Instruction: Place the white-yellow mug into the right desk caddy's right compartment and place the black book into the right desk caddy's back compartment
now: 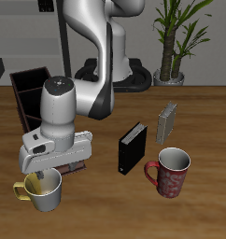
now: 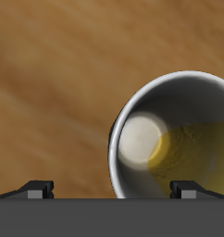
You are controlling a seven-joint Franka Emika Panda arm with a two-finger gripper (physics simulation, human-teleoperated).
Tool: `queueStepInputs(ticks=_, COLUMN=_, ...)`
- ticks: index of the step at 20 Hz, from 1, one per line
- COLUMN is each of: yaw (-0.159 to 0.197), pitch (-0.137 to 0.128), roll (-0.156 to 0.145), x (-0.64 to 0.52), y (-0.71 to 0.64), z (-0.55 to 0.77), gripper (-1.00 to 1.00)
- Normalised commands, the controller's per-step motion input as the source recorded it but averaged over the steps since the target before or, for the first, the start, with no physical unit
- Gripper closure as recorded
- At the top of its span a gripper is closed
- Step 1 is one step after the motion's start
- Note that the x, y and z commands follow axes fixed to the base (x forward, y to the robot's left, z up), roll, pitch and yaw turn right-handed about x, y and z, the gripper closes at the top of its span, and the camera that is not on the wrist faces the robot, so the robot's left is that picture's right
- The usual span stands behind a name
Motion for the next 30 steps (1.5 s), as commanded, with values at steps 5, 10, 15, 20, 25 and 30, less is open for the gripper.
queueStepInputs(ticks=5, yaw=-0.031, pitch=0.036, roll=-0.015, x=0.06, y=-0.11, z=-0.17, gripper=1.00)
queueStepInputs(ticks=10, yaw=-0.005, pitch=-0.017, roll=-0.018, x=-0.01, y=-0.03, z=0.12, gripper=1.00)
queueStepInputs(ticks=15, yaw=-0.022, pitch=-0.060, roll=-0.033, x=-0.04, y=-0.03, z=0.45, gripper=1.00)
queueStepInputs(ticks=20, yaw=-0.031, pitch=-0.069, roll=-0.027, x=-0.13, y=-0.08, z=0.57, gripper=1.00)
queueStepInputs(ticks=25, yaw=-0.044, pitch=-0.131, roll=-0.046, x=-0.39, y=0.01, z=0.95, gripper=1.00)
queueStepInputs(ticks=30, yaw=-0.085, pitch=-0.087, roll=-0.072, x=-0.48, y=-0.04, z=0.82, gripper=1.00)
